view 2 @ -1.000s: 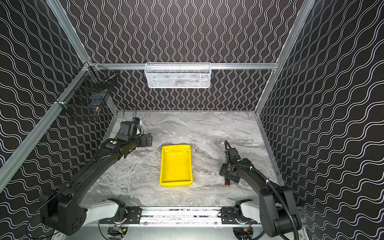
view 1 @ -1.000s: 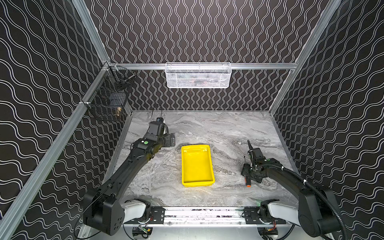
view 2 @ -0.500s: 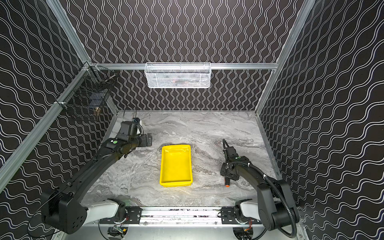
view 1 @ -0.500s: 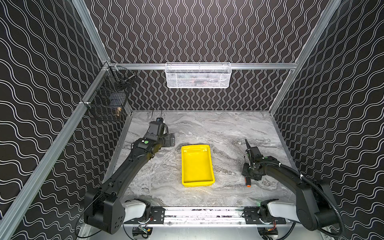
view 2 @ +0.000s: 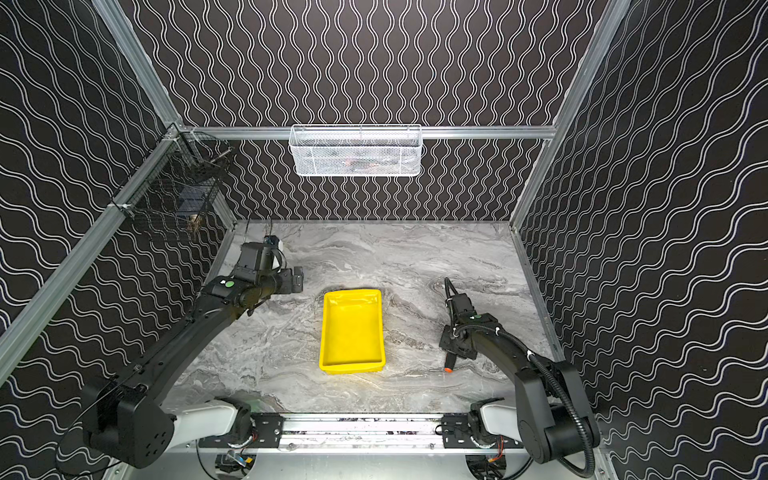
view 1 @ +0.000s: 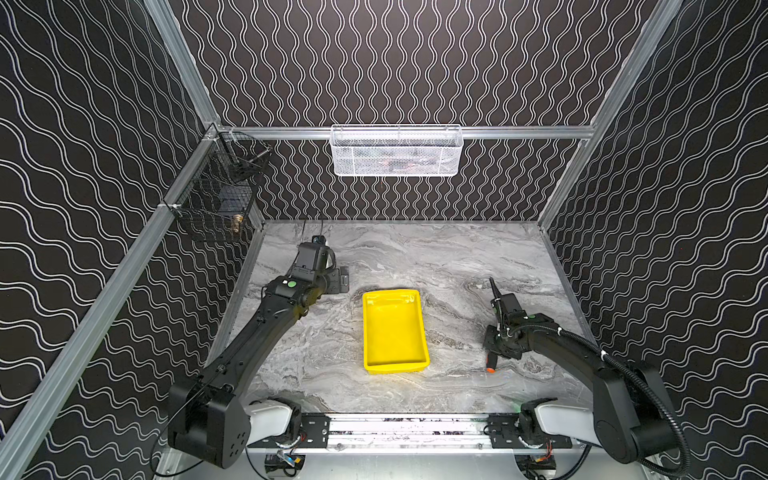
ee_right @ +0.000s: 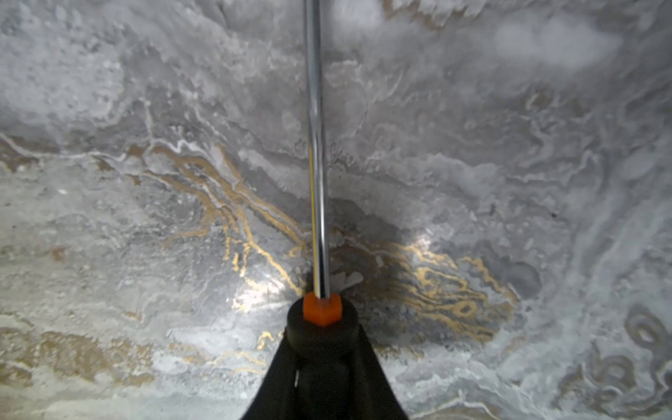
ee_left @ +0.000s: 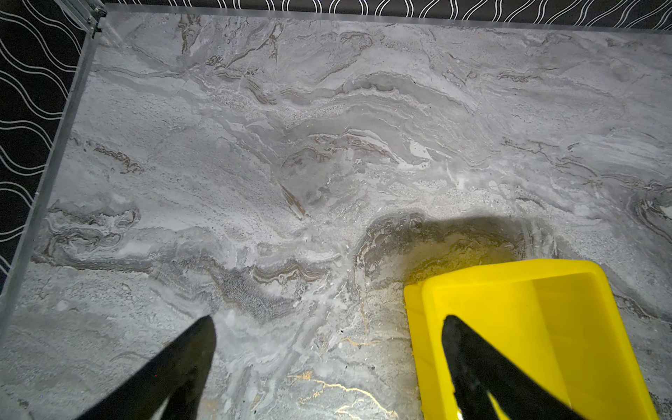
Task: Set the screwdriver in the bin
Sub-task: 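Close the right gripper on the black-and-orange screwdriver handle, then lift the screwdriver with the right gripper and carry it over the yellow tray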
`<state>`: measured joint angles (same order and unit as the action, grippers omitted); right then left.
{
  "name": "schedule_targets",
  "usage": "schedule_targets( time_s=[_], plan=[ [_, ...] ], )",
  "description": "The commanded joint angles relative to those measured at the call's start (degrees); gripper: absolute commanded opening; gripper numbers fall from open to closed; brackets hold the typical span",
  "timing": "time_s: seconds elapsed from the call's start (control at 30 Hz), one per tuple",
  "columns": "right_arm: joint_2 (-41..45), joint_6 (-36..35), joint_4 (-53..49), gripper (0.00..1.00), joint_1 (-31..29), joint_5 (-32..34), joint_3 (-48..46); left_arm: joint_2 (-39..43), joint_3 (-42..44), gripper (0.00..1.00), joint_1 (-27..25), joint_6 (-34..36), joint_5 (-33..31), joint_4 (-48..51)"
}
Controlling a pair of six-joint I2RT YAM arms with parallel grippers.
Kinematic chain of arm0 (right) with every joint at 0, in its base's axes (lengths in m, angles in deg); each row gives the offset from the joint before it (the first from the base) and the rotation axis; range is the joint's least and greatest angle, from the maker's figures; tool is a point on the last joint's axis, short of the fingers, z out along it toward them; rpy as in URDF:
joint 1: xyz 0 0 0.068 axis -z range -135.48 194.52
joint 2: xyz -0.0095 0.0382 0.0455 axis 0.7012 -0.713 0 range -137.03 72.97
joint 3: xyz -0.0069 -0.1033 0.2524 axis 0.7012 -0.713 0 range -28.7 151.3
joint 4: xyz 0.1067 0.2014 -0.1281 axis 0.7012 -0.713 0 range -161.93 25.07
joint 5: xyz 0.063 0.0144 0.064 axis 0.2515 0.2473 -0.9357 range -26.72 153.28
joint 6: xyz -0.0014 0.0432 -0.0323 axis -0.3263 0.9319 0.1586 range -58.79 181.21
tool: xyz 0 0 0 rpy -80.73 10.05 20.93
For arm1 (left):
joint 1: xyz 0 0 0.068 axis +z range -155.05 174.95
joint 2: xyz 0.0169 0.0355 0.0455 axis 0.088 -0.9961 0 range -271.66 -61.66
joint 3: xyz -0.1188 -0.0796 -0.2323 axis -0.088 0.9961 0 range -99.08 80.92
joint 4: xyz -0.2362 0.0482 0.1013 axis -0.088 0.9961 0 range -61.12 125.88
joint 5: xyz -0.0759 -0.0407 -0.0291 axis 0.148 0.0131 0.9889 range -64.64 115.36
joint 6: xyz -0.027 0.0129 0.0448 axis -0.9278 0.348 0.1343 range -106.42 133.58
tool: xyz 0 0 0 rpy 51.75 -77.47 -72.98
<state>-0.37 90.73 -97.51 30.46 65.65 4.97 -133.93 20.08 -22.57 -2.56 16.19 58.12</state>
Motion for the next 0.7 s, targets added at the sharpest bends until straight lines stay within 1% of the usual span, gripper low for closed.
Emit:
schedule_targets(
  time_s=[0.0,0.23,0.67],
  plan=[
    [0.90,0.19,-1.06,0.20,-0.17,-1.34,-0.10,0.64,0.06,0.99,0.30,-0.42,-0.37,-0.56],
    [2.89,-0.78,-2.75,0.17,-0.15,-2.13,1.66,0.16,-0.03,0.99,0.46,-0.68,0.19,-0.40],
    [4.58,-4.20,-5.30,0.14,-0.39,-3.34,7.05,0.01,-0.25,0.99,0.72,-0.89,0.47,-0.17]
  ],
)
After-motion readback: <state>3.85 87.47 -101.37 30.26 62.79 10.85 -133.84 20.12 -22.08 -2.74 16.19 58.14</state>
